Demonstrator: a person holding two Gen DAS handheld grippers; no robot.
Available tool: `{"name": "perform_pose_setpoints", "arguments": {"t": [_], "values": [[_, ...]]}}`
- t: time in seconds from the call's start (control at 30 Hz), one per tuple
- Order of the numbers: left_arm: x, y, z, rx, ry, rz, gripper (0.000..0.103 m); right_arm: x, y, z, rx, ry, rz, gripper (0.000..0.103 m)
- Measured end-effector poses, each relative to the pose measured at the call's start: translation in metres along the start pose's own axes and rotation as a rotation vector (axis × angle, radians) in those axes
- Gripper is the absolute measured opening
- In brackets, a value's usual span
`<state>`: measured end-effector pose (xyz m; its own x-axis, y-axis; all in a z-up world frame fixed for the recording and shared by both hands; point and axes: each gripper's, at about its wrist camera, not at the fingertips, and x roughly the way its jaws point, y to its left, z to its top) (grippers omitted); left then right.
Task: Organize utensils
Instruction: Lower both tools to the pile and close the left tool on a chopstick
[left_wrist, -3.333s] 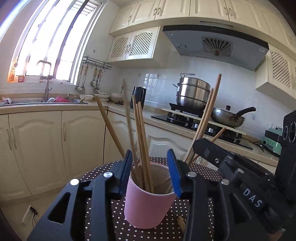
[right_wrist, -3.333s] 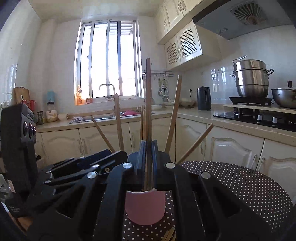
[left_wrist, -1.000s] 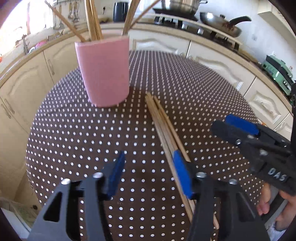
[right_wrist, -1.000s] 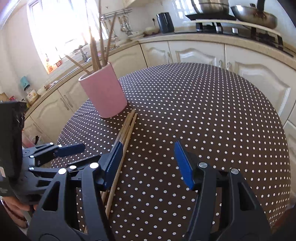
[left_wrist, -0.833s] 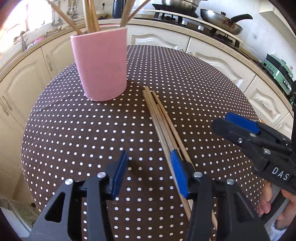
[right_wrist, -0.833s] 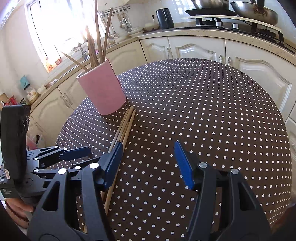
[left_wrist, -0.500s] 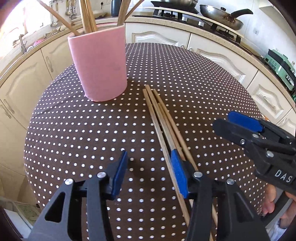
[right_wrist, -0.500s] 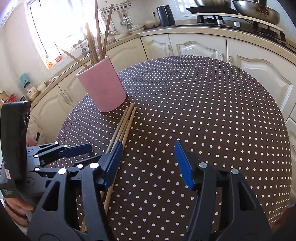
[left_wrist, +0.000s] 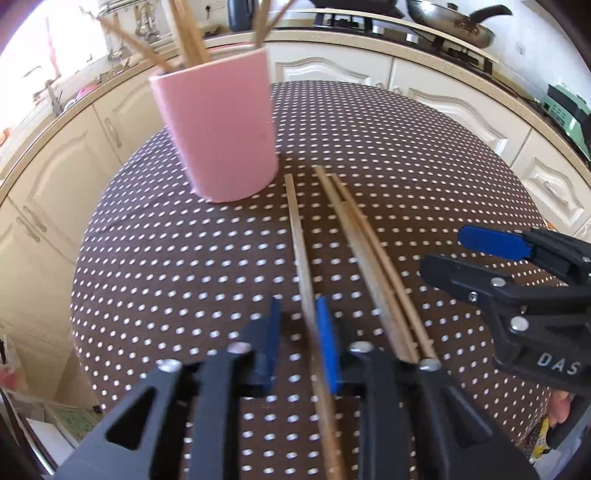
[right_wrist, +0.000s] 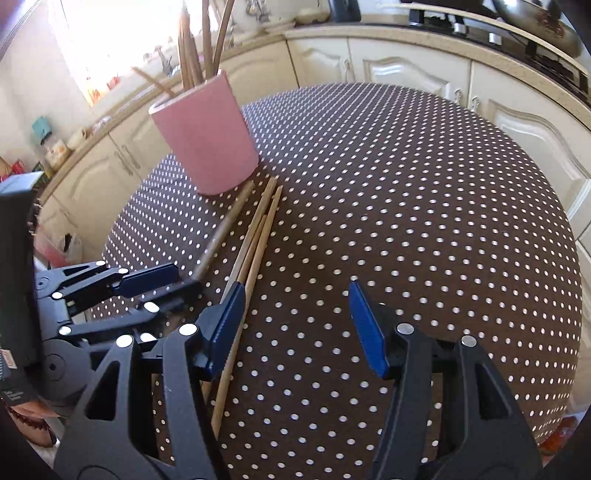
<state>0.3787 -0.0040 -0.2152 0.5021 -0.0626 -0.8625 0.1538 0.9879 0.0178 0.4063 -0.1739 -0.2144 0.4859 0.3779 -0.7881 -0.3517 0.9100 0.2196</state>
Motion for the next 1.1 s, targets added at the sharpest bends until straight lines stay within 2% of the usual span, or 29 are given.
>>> {"name": "perform_pose_setpoints", "arguments": {"t": [0.03,0.1,0.27,0.53,0.57,0.63,0.83,1.0,1.1], "values": [[0.0,0.004,-0.001,-0.011,0.004,-0.007,0.007,0.004,0.002,0.002,-0.009,0.022,-0.004,0.049],[0.0,0.011,-0.002,-0.026,0.007,-0.03,0.007,0.009,0.008,0.004,-0.024,0.056,-0.008,0.034],[0.003,0.011,-0.002,-0.028,-0.001,-0.034,0.007,0.016,0.019,0.009,-0.044,0.097,-0.025,0.033],[0.0,0.012,-0.007,-0.021,0.002,-0.04,0.007,0.029,0.043,0.015,-0.117,0.162,-0.105,0.033],[0.001,0.012,-0.005,-0.021,0.004,-0.041,0.007,0.031,0.047,0.016,-0.139,0.174,-0.137,0.028],[0.003,0.012,-0.001,-0.02,0.012,-0.041,0.007,0.038,0.058,0.022,-0.18,0.211,-0.171,0.026],[0.01,0.004,0.014,0.01,0.055,-0.018,0.007,0.053,0.07,0.043,-0.229,0.324,-0.162,0.014],[0.012,0.005,0.024,0.019,0.102,-0.04,0.007,0.061,0.073,0.055,-0.235,0.357,-0.147,0.011],[0.013,0.003,0.025,0.037,0.092,-0.034,0.007,0.061,0.072,0.056,-0.231,0.362,-0.139,0.008]]}}
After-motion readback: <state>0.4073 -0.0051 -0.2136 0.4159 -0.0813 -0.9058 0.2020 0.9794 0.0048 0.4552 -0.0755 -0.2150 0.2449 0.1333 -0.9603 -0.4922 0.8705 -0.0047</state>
